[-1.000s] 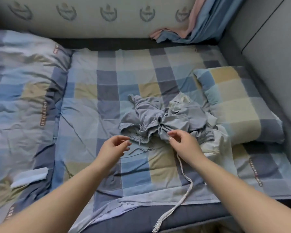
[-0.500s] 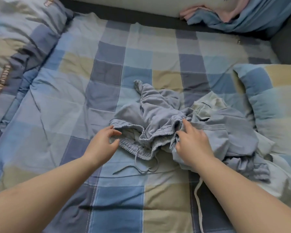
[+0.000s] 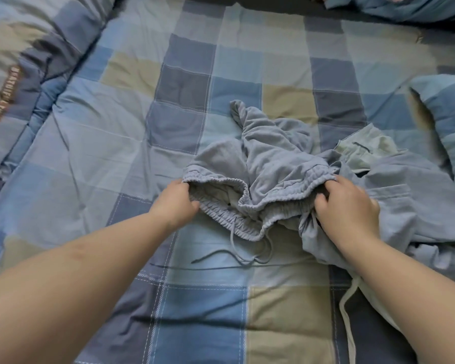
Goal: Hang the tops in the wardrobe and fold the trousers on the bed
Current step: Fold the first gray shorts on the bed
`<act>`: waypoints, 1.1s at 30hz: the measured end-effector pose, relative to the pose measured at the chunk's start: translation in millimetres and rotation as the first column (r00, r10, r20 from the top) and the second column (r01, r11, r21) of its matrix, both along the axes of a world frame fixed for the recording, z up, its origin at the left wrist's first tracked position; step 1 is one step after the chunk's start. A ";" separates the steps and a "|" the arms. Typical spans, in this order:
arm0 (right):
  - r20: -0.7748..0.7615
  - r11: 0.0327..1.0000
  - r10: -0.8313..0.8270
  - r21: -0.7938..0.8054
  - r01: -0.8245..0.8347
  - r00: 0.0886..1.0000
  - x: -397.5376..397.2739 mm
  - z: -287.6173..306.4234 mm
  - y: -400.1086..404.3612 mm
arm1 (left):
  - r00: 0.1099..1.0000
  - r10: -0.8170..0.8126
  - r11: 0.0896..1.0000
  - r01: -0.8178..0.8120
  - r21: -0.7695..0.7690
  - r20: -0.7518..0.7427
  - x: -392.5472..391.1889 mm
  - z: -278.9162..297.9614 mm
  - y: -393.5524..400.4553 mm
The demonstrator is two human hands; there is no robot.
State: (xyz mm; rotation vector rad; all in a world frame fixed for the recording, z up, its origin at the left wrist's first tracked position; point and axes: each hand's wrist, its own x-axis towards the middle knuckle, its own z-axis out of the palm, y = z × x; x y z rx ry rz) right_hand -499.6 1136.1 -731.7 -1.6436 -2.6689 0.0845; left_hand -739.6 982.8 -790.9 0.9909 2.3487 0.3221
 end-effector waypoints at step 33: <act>-0.153 0.984 -0.112 0.117 0.131 0.982 -6.6 502.7 -172.6 | 0.943 -0.041 0.773 0.240 0.588 -0.330 -136.1 558.1 -191.6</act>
